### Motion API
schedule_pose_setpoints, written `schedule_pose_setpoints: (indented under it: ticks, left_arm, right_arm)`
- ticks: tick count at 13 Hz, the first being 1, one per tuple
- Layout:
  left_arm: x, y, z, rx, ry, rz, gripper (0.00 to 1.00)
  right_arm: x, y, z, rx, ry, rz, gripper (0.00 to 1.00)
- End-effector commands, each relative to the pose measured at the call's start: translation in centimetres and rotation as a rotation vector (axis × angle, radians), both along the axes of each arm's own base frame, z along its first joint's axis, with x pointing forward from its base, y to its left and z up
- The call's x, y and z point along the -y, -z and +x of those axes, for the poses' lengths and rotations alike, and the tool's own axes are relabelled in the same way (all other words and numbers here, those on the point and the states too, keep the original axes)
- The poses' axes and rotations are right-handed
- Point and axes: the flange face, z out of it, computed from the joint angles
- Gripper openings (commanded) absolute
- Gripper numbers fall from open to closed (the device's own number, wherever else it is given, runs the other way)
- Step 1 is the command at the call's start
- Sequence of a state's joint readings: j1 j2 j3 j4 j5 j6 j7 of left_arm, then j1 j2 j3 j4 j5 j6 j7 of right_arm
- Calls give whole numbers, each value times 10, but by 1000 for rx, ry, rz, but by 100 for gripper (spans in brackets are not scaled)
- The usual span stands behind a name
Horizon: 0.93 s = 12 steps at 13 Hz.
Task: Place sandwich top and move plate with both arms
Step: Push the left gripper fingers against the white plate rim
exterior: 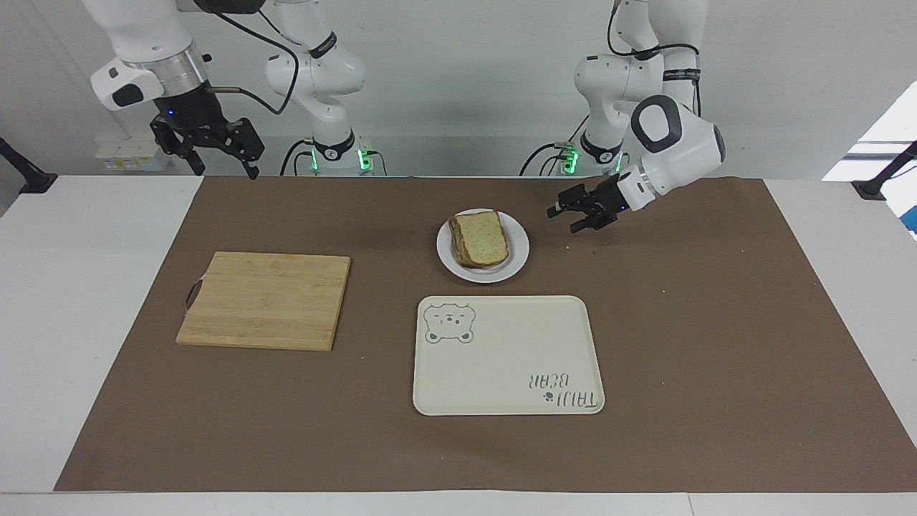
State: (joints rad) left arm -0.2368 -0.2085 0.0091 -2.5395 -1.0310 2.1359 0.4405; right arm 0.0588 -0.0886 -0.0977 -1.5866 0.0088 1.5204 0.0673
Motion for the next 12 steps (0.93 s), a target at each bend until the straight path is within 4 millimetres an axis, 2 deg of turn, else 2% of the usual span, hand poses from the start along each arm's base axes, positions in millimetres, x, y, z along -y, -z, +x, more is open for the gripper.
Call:
schedule_pose_setpoints:
  ticks: [1, 2, 3, 6, 9, 12]
  left_arm:
    - [7, 20, -22, 38, -6, -32, 100]
    - [10, 29, -27, 35, -25, -57, 99]
    - [17, 39, -34, 36, -60, -93, 94]
    - [30, 58, -44, 52, -59, -105, 90]
    - [30, 96, -48, 108, -73, -159, 87]
    - [32, 104, -53, 114, -75, -176, 81]
  right_arm:
    - [0, -9, -17, -19, -43, -8, 100]
    - [0, -10, -19, -21, -44, -4, 100]
    - [0, -9, -19, -23, -48, -2, 100]
    - [-16, -10, -16, -10, -86, -10, 100]
    - [-11, -7, -18, -28, -149, -18, 100]
    - [-5, -7, -19, -28, -135, -14, 100]
